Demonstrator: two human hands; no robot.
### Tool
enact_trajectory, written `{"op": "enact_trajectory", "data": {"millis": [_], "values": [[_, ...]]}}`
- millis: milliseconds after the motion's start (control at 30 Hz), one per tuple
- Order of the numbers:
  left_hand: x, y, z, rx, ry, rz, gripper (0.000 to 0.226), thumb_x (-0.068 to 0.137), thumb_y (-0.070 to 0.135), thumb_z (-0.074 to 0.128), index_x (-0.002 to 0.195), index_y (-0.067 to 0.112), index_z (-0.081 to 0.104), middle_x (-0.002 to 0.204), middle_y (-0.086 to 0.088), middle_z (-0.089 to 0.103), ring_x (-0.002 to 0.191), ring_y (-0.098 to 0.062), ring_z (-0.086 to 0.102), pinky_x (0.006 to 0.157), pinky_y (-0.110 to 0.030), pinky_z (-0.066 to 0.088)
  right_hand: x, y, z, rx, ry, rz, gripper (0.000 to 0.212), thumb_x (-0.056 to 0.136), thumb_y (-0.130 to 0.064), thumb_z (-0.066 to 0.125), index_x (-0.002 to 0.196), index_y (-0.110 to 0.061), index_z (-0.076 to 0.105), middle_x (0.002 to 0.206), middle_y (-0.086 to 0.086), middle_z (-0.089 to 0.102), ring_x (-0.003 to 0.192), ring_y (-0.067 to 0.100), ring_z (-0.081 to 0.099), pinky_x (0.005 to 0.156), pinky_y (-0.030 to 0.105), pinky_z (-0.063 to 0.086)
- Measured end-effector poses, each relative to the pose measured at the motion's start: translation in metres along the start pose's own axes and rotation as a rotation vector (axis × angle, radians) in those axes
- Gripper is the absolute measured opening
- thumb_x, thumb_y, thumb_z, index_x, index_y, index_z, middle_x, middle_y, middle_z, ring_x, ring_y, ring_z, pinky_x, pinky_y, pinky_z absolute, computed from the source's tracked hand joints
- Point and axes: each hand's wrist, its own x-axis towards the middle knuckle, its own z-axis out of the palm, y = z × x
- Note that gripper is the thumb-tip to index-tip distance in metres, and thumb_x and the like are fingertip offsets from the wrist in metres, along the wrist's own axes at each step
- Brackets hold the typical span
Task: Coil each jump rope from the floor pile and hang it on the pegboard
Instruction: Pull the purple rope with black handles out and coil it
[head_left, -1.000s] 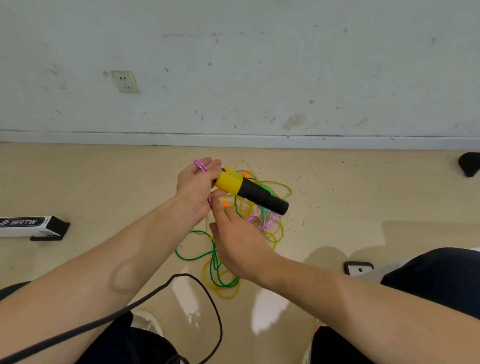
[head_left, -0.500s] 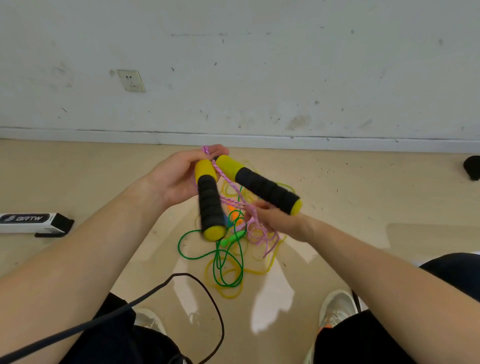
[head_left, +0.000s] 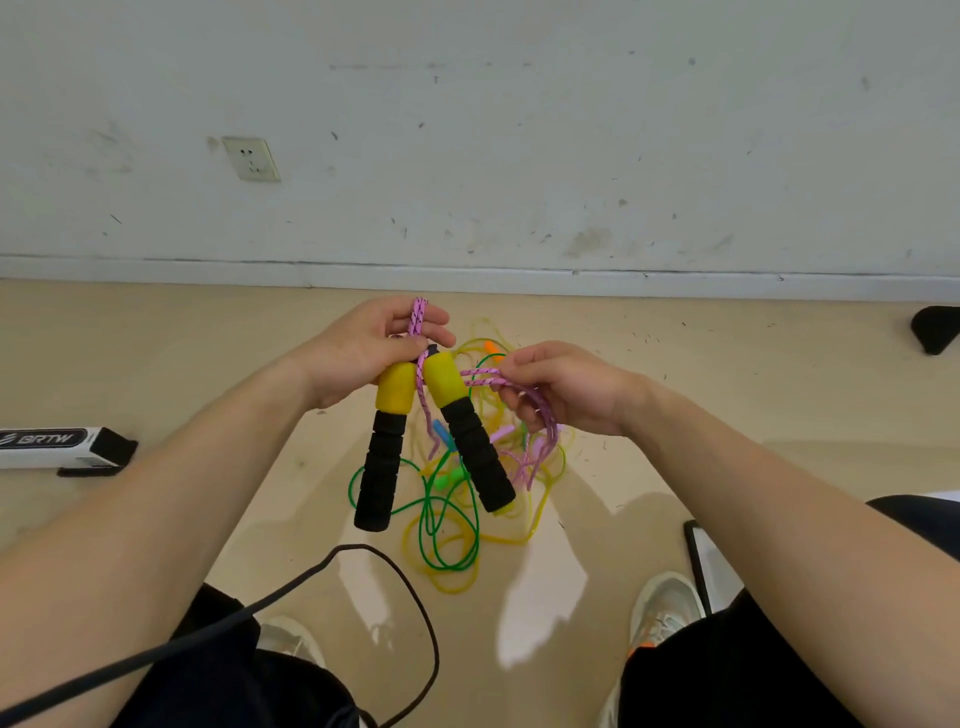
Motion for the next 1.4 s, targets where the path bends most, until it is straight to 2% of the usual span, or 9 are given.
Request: {"op": "enact_trajectory", "data": {"millis": [167,300,467,733,867,1000,1133,1200,1400], "values": [[-0.002,-0.003,0.013,0.116,-0.092,0.026,0.035,0.093,0.009,0.067,0.126,0.019,0.059,0.110,0.006,0.072,0.096,-0.005,0.067,0.072,-0.018,0.054,0.000,-0.005,0.003,-0.333,0.055,0.115,0.046,0.096,-0.029,0.055,0.051,-0.022,0.054,0.053,-0.001,0.025,0.048,0.018,0.019,0.048,0.029,0.022],[-0.001,-0.012,0.022,0.203,-0.125,0.069,0.050,0.078,0.010,0.084,0.119,0.026,0.059,0.102,0.008,0.071,0.086,-0.005,0.065,0.078,-0.024,0.057,-0.005,-0.007,0.007,-0.616,0.016,0.036,0.023,0.095,-0.039,0.063,0.088,-0.023,0.078,0.053,-0.008,0.024,0.052,0.015,0.026,0.050,0.030,0.029],[0.001,-0.018,0.025,0.426,-0.098,0.109,0.046,0.082,0.021,0.081,0.122,0.025,0.058,0.104,0.016,0.067,0.091,-0.003,0.064,0.086,-0.022,0.052,-0.004,-0.002,-0.002,-0.469,0.084,0.061,0.023,0.099,-0.017,0.054,0.085,-0.008,0.069,0.060,-0.003,0.049,0.051,0.014,0.047,0.052,0.029,0.045],[0.008,-0.028,0.040,0.566,0.021,0.187,0.039,0.087,0.018,0.073,0.120,0.021,0.054,0.103,0.010,0.060,0.089,-0.007,0.058,0.074,-0.019,0.041,0.003,-0.001,0.025,-0.296,0.204,0.084,0.019,0.096,-0.017,0.053,0.079,-0.011,0.059,0.053,-0.006,0.034,0.045,0.012,0.023,0.043,0.024,0.021],[0.015,-0.036,0.051,0.363,0.414,0.133,0.040,0.085,0.020,0.072,0.120,0.020,0.052,0.102,0.007,0.059,0.087,-0.011,0.058,0.077,-0.025,0.043,0.007,0.014,0.058,-0.204,0.408,-0.084,0.020,0.100,-0.019,0.046,0.084,-0.014,0.056,0.056,-0.003,0.044,0.048,0.014,0.038,0.048,0.030,0.038],[0.016,-0.030,0.066,0.050,0.754,0.033,0.041,0.093,0.024,0.066,0.127,0.015,0.046,0.108,0.003,0.055,0.083,-0.001,0.053,0.077,-0.016,0.043,0.004,0.031,0.091,-0.518,0.422,-0.271,0.027,0.106,-0.026,0.037,0.096,-0.014,0.059,0.070,-0.007,0.056,0.063,0.011,0.051,0.059,0.030,0.042],[0.019,-0.030,0.070,-0.270,0.778,-0.160,0.039,0.097,0.021,0.062,0.129,0.016,0.042,0.109,0.003,0.053,0.099,-0.017,0.059,0.095,-0.041,0.052,0.003,0.041,0.095,-0.612,0.394,-0.256,0.023,0.106,-0.019,0.034,0.099,-0.012,0.055,0.080,-0.005,0.055,0.070,0.013,0.050,0.060,0.032,0.037],[0.020,-0.029,0.068,-0.391,0.763,-0.250,0.035,0.098,0.020,0.058,0.128,0.018,0.041,0.111,0.000,0.055,0.098,-0.024,0.063,0.090,-0.050,0.056,0.004,0.043,0.093,-0.659,0.396,-0.243,0.022,0.106,-0.019,0.033,0.097,-0.013,0.052,0.083,0.002,0.059,0.072,0.021,0.053,0.063,0.038,0.040],[0.018,-0.020,0.062,-0.619,0.670,-0.377,0.045,0.097,0.018,0.061,0.133,0.015,0.036,0.121,-0.011,0.056,0.081,-0.025,0.065,0.073,-0.045,0.060,0.007,0.046,0.092,-0.919,0.423,-0.267,0.015,0.106,-0.021,0.035,0.103,-0.012,0.047,0.081,0.011,0.061,0.066,0.030,0.055,0.058,0.044,0.046]]}}
